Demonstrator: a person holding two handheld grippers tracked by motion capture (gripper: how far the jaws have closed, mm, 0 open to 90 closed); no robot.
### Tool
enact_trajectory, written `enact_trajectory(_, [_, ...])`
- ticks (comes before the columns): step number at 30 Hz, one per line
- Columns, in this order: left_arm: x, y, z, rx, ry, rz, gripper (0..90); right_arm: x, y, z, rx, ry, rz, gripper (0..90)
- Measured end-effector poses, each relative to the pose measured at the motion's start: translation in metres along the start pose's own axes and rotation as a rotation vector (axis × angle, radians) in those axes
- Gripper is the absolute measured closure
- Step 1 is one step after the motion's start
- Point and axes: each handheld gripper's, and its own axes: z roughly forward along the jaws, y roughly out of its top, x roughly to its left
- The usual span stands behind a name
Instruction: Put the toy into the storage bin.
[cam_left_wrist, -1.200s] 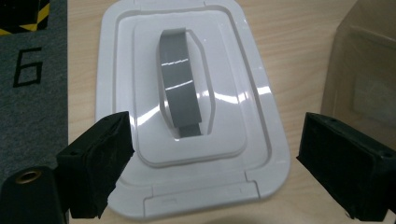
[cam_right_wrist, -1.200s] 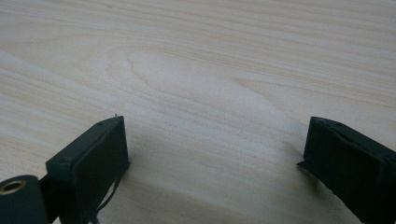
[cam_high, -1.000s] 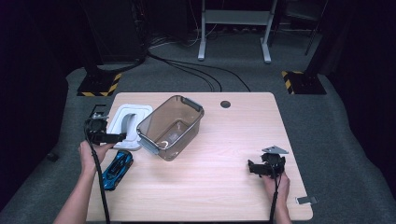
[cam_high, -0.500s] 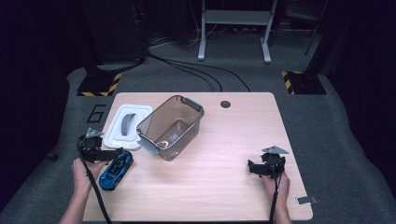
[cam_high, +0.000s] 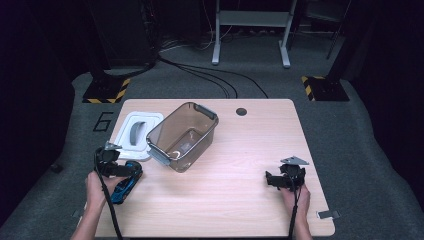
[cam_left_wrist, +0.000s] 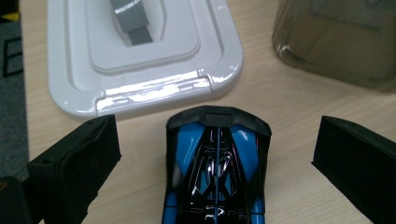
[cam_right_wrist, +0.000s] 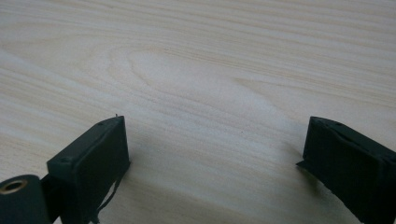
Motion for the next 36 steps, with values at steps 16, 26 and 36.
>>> enact_trajectory(16, [0.0, 0.007, 0.037, 0.126, -0.008, -0.006, 10.3, 0.0, 0.0, 0.0, 0.0, 0.0, -0.001, 5.9])
enact_trajectory(26, [0.0, 0.008, 0.045, 0.16, -0.029, 0.023, 24.3, 0.0, 0.0, 0.0, 0.0, 0.0, -0.001, 5.9])
enact_trajectory(36, [-0.002, 0.008, 0.034, 0.101, -0.034, 0.029, 25.0, 0.0, 0.0, 0.0, 0.0, 0.0, -0.001, 5.9])
